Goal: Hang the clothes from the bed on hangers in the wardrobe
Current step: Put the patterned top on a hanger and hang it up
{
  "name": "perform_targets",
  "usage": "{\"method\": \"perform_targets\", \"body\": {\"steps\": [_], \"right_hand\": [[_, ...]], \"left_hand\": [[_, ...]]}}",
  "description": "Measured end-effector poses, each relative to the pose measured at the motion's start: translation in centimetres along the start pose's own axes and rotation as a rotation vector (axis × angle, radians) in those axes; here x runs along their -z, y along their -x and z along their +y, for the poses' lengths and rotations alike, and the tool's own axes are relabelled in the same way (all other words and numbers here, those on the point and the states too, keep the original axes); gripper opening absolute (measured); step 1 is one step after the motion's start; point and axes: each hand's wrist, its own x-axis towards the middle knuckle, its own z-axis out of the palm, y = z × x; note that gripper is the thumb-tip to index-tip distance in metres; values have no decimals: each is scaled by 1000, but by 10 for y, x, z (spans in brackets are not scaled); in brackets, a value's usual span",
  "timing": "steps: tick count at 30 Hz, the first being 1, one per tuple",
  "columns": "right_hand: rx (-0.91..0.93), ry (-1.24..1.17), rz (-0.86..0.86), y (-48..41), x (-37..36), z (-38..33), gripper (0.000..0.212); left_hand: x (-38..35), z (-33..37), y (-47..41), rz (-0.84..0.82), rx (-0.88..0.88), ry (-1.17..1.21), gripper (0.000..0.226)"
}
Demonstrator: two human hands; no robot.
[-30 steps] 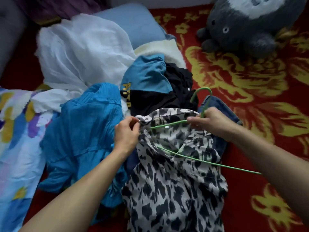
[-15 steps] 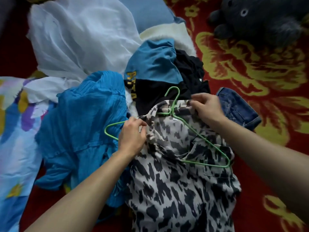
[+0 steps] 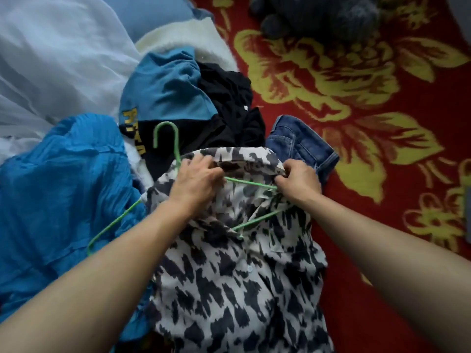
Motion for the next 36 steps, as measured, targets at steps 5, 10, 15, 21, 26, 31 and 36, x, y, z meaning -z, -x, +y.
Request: {"method": "perform_targets", "body": {"steps": [5, 10, 15, 21, 26, 31, 36], "right_hand": [[-23, -212, -5, 5, 20, 30, 9], [-209, -635, 90, 0, 17, 26, 12], [-307, -723, 250, -15, 27, 21, 20], [279, -500, 167, 17, 38, 11, 11], [404, -233, -128, 47, 15, 19, 15], [250, 100, -19, 37, 35, 30, 32], [486, -16, 251, 13, 50, -25, 16]], "left_hand": [[13, -29, 9, 57, 148, 4, 20], [16, -15, 4, 116, 96, 7, 14], [15, -5, 14, 171, -101, -1, 12], [15, 10, 3, 137, 199, 15, 17], [9, 42, -48, 136, 219, 159, 26], [14, 21, -15, 385, 345, 193, 39], [0, -27, 71, 92, 773, 277, 39]]}}
